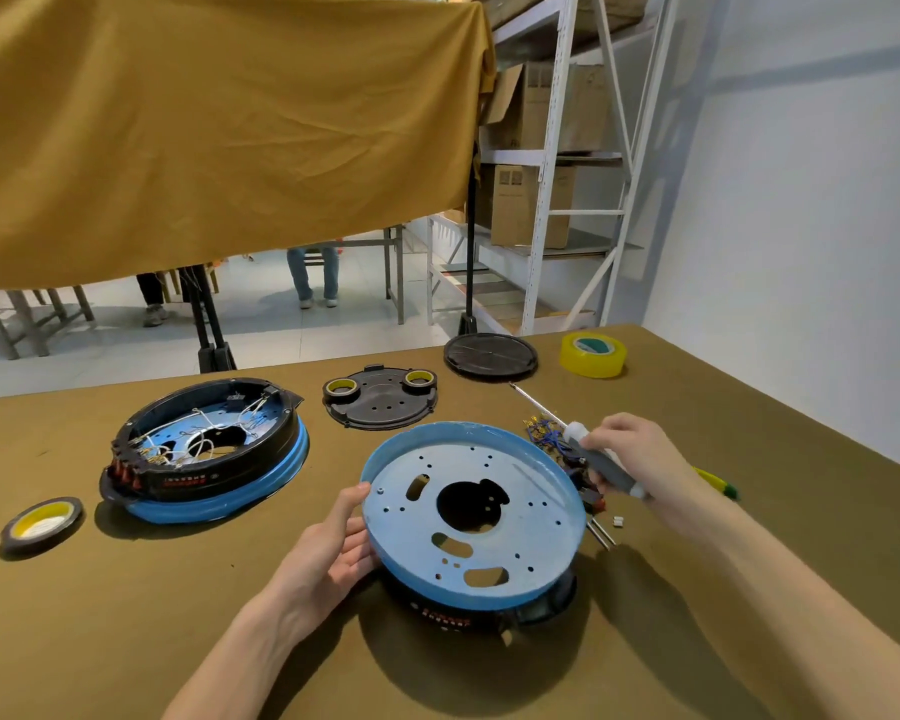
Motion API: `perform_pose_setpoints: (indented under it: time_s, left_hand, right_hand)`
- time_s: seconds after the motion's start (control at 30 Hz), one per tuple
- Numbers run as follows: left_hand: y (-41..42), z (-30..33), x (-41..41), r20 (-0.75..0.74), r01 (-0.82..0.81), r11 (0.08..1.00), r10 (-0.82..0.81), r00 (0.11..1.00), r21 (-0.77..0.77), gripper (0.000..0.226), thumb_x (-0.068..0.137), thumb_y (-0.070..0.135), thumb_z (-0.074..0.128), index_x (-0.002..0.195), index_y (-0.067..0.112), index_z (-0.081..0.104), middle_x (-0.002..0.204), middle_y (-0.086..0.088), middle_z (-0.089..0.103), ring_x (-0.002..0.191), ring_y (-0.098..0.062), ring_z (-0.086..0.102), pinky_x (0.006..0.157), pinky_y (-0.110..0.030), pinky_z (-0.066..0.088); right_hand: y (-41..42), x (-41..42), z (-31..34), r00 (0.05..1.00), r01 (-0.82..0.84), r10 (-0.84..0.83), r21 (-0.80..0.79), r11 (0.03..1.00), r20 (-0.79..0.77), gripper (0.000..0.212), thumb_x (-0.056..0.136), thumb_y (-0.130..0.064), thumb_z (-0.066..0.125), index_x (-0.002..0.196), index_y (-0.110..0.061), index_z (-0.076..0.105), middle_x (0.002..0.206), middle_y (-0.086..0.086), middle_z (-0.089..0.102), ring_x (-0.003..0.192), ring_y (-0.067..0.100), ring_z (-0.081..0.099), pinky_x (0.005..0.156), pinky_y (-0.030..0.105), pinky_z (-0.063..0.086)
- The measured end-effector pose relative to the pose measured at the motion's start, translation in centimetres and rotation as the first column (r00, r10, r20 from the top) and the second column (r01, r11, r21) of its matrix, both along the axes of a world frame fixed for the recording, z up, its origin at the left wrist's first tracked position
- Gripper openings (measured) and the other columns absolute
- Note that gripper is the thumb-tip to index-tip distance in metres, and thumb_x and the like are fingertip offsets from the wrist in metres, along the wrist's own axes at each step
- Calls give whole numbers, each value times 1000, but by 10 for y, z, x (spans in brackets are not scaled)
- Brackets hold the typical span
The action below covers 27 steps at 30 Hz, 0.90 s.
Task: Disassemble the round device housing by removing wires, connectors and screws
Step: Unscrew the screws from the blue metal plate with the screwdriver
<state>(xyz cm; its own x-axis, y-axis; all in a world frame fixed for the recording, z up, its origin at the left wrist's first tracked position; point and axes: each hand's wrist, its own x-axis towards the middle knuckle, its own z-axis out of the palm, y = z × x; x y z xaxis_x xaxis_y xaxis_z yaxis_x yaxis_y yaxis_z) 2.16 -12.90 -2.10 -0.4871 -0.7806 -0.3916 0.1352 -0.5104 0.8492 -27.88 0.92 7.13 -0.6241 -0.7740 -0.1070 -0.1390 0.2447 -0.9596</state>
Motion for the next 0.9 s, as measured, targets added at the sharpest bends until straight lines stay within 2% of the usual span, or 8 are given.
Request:
perform_pose_setpoints:
  time_s: [0.07, 0.13, 0.23, 0.37, 0.5, 0.7, 0.83, 0.9]
  left_hand:
    - [-4, 0, 4, 16, -41, 999, 41, 999, -24, 69, 66, 54, 79, 113, 5, 67, 104, -14, 79, 94, -23, 78, 79, -36, 58]
    - [-8, 1, 10, 7, -79, 997, 79, 997, -26, 68, 66, 53, 80, 114, 6, 66, 104, -14, 79, 95, -25, 78, 83, -39, 57]
    - [-11, -1, 15, 0, -135, 991, 135, 991, -15, 64, 68, 50, 80, 114, 7, 65, 99, -14, 80, 104, -30, 74, 84, -40, 57]
    - [-10, -3, 15, -4, -153, 988, 152, 988, -17, 59, 74, 50, 77, 113, 8, 64, 98, -12, 80, 109, -27, 70, 83, -37, 57]
    - [-10, -5, 14, 1, -139, 990, 140, 990, -33, 55, 80, 51, 73, 115, 9, 64, 96, -9, 80, 109, -26, 69, 82, -36, 56]
    - [-10, -4, 15, 8, -129, 992, 129, 992, -15, 59, 77, 51, 76, 116, 8, 62, 111, -15, 75, 109, -26, 70, 80, -35, 58]
    - [-11, -2, 17, 10, -109, 994, 109, 994, 3, 69, 64, 52, 83, 113, 8, 63, 104, -15, 79, 107, -27, 72, 74, -33, 62]
    - [-12, -3, 16, -3, -103, 994, 103, 995, 24, 72, 61, 51, 85, 113, 7, 62, 113, -18, 76, 111, -29, 70, 82, -37, 60]
  right_hand:
    - [6, -4, -22, 994, 75, -74, 19, 997, -78, 18, 90, -11, 73, 93, -4, 57, 77, 14, 65, 59, 22, 64, 50, 29, 51]
    - [10, -6, -45, 977, 108, -100, 30, 994, -189, 20, 89, -15, 75, 93, -8, 57, 81, 7, 62, 67, 20, 61, 58, 30, 47]
    - [16, -6, -77, 909, 69, -48, 35, 997, -415, 20, 89, -21, 74, 87, -16, 54, 75, 0, 56, 65, 16, 50, 56, 25, 41]
    - [15, -3, -96, 799, 7, 64, 115, 993, -597, 26, 85, -19, 74, 83, -28, 50, 77, -5, 59, 67, 10, 52, 57, 26, 41]
    - [6, -5, -93, 752, -7, 135, 197, 980, -645, 23, 87, -27, 73, 84, -30, 50, 76, -7, 61, 70, 10, 56, 57, 30, 42]
    - [-5, -7, -81, 721, 14, 149, 228, 973, -677, 18, 90, -35, 73, 89, -29, 56, 80, -9, 64, 73, 10, 61, 58, 28, 46]
    - [-17, -2, -50, 810, 37, -57, -46, 998, -583, 15, 97, -23, 66, 83, -25, 62, 77, -7, 66, 73, 12, 62, 59, 22, 43]
    - [-30, 11, -27, 807, -20, -64, -135, 991, -588, 14, 96, -20, 65, 83, -21, 63, 77, -5, 66, 71, 10, 60, 58, 18, 40]
